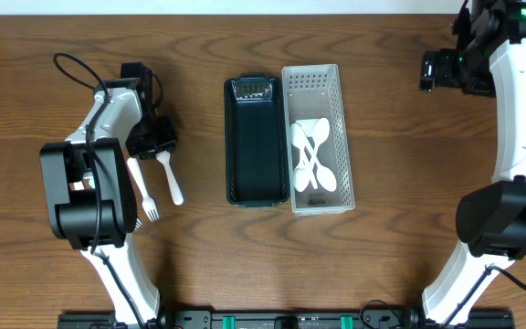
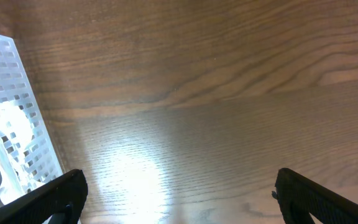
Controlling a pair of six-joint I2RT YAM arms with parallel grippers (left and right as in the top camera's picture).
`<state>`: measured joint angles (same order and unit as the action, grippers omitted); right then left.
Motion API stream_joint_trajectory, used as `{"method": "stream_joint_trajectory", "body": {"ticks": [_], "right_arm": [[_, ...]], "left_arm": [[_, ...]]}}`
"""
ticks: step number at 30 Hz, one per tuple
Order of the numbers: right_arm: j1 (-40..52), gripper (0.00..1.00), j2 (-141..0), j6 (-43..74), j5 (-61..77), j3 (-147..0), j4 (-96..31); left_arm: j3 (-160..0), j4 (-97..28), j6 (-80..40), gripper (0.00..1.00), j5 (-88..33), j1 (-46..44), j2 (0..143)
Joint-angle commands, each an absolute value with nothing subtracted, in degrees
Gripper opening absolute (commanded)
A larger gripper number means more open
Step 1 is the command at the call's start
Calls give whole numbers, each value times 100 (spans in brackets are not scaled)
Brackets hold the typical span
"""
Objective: Pack container
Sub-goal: 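Lower the left gripper onto the white spoon and grasp it, then carry the spoon into the black basket and release it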
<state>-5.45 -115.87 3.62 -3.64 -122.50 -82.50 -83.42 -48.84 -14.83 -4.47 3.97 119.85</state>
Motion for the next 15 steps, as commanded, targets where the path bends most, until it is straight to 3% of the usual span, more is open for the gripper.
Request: {"method": "stream_joint_trajectory", "body": {"ticks": [1,5,8,15], "right_arm": [[-572,99,-11638,290,-427,-12223,-8246],[-572,99,-11638,290,-427,-12223,-8224],[-572,99,-11638,290,-427,-12223,-8202],[-572,99,-11638,290,-427,-12223,-8195]], "left_arm": [[-8340,-4965,-1466,31,-314,351,11443],[-8447,-5196,-1341,30,-226,108,10613],[-8685,-5518,-1343,24,-226,-222,10053],[-9727,-5811,-1540,19,-187,-1527,9483]]}}
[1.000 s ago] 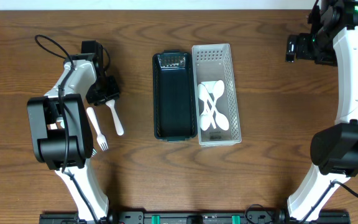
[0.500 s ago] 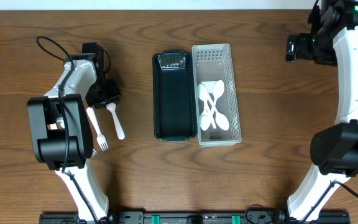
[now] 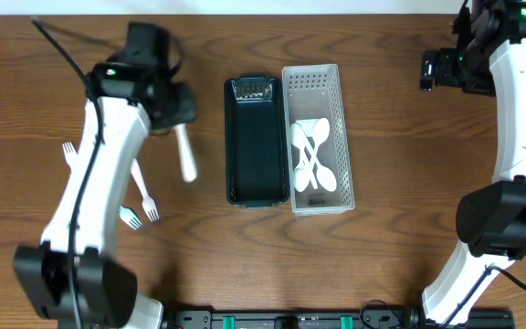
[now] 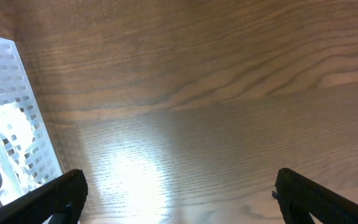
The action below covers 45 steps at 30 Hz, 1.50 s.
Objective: Pack container
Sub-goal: 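Carry the spoon into the black basket and release it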
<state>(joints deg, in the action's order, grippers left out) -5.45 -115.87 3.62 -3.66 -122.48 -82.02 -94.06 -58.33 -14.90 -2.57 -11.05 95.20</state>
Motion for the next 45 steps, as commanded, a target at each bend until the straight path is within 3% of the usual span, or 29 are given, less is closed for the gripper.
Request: {"method": "stream_joint_trajectory", "body": {"ticks": [1,8,10,12,26,27,29,33,42,45], "right_arm": [[-572,99,-11638,290,-427,-12223,-8197],[-572,99,-11638,290,-427,-12223,-8228],[-572,99,-11638,290,-425,-12223,-8261],[-572,99,-11638,290,-427,-12223,-8296],[-572,99,-11638,290,-427,-12223,-8311],[-572,99,-11638,290,-427,-12223,-8311],[-572,99,-11638,290,-427,-12223,-8311],[-572,99,-11638,290,-427,-12223,-8311],[-572,99,-11638,290,-427,-12223,-8296],[-572,99,-11638,290,-427,-12223,-8296]], "left_arm": [[-9802,-5693,-1570,19,-187,-1704,9498],[-9817,-4915,-1686,19,-189,-2456,10106],[-9817,-4943,-1684,19,-189,-2508,10444],[-9817,-5006,-1684,11,-193,-2510,10770],[-9810,-5083,-1656,6,-189,-2508,11876],[-9810,-5078,-1656,8,-189,-2508,11878],[-9810,-5068,-1656,39,-189,-2508,11872],[-9813,-5061,-1546,64,-189,-2504,11872],[-10005,-5135,-718,67,-137,-2504,11415],[-10221,-5363,-659,71,436,-2497,10927]]}}
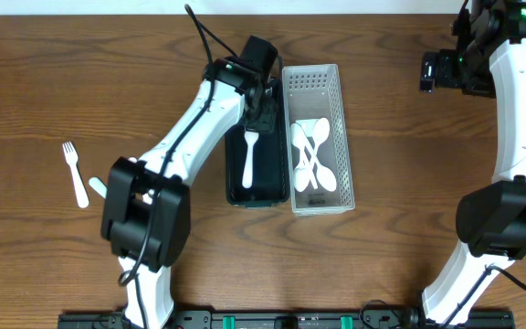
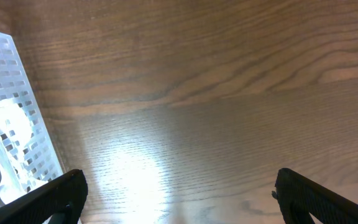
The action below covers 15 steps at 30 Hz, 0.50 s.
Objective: Pack container
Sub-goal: 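Carry the spoon into the black basket and release it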
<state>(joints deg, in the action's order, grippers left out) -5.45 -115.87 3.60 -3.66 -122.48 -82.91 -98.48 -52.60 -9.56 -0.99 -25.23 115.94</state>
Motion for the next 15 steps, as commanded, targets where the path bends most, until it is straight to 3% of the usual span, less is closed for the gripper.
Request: {"method": "stream_joint_trajectory", "body": {"ticks": [1,5,9,15], "right_arm": [[-572,99,-11638,290,-427,-12223,-8296],[-572,99,-11638,290,-429,-12223,-8291],[-572,99,-11638,290,-429,-12223,-8285],[-572,99,-11638,290,-427,-12223,-8261]], "left_arm": [[-10269,-5437,-596,75,650,-2473,10700],[-10311,-5867,-600,91,1227,-1994,9695],[-10309,-6519,-600,98,1253,-847,9052],[-10263,-6869,-563,99,703,1413,9008]]}}
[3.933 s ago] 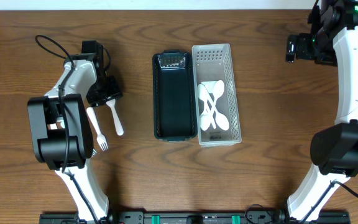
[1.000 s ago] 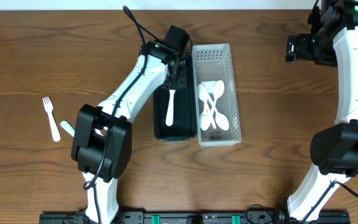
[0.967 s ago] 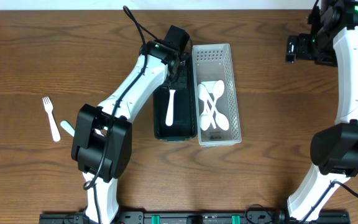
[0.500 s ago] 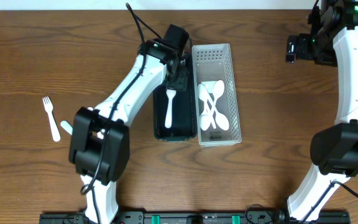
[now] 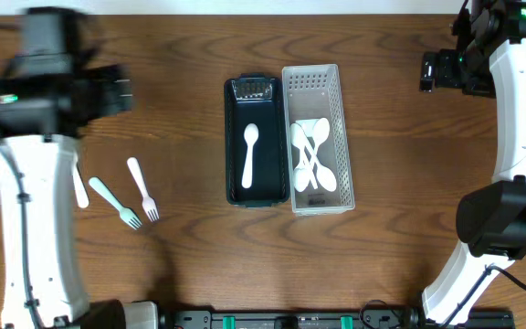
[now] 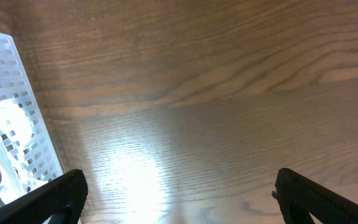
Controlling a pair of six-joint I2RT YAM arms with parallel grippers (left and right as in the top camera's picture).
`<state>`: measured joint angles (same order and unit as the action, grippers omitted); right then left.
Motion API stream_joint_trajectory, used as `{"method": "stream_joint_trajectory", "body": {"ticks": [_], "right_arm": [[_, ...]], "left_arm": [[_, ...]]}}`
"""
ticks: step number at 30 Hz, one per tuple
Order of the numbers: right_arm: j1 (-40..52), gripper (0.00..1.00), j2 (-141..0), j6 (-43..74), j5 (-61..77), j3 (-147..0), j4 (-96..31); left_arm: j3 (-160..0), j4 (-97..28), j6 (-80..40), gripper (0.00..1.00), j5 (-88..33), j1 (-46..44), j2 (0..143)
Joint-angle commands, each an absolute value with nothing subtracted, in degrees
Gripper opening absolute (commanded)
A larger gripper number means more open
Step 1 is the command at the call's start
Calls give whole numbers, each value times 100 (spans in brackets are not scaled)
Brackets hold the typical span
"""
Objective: Pack container
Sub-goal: 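Carry the spoon into the black basket and release it, then move the left gripper to a white fork and grasp it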
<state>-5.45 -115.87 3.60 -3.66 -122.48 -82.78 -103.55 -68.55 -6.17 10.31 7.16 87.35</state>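
A black container [image 5: 256,142] stands mid-table with one white spoon [image 5: 249,155] lying lengthwise in it. Beside it on the right is a white perforated basket [image 5: 316,91], seen also in the right wrist view as the basket [image 6: 11,112], holding several white spoons [image 5: 310,155]. My left gripper [image 5: 110,91] is far left, blurred, with nothing seen in it. My right gripper [image 5: 435,71] hovers at the back right; in the wrist view this gripper [image 6: 179,199] is open over bare wood.
Loose cutlery lies on the left of the table: a white fork [image 5: 142,190], a teal fork [image 5: 117,203] and another white piece [image 5: 80,187] partly under the left arm. The right arm's base [image 5: 500,219] stands at the right edge.
My left arm has gone from over the black container to the far left of the table. The white spoon stays lying in the container. The right arm has not moved.
My left gripper was down on a white spoon among the cutlery at the left. Then it held the spoon up, nearer the black container. Then it was over the container with the spoon inside. Now the spoon lies there alone and the arm is back left.
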Motion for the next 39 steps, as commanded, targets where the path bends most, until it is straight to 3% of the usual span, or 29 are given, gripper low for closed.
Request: {"method": "stream_joint_trajectory", "body": {"ticks": [1,5,12,21,29,39], "right_arm": [[-572,99,-11638,290,-427,-12223,-8256],[-572,99,-11638,290,-427,-12223,-8254],[-572,99,-11638,290,-427,-12223,-8322],[-572,99,-11638,290,-427,-12223,-8383],[-572,99,-11638,294,-427,-12223,-8458],[-572,99,-11638,381,-425,-12223,-8473]], "left_arm": [[-10224,-6823,-504,99,357,1769,9109],[-10031,-6729,-384,99,-62,2602,9682],[-9793,-6613,185,98,-75,3146,11030],[-9771,-6200,434,99,-73,3208,12162],[-9668,-5723,1205,99,-82,3208,12280],[-8600,-4794,1245,99,-178,3208,12280]]}}
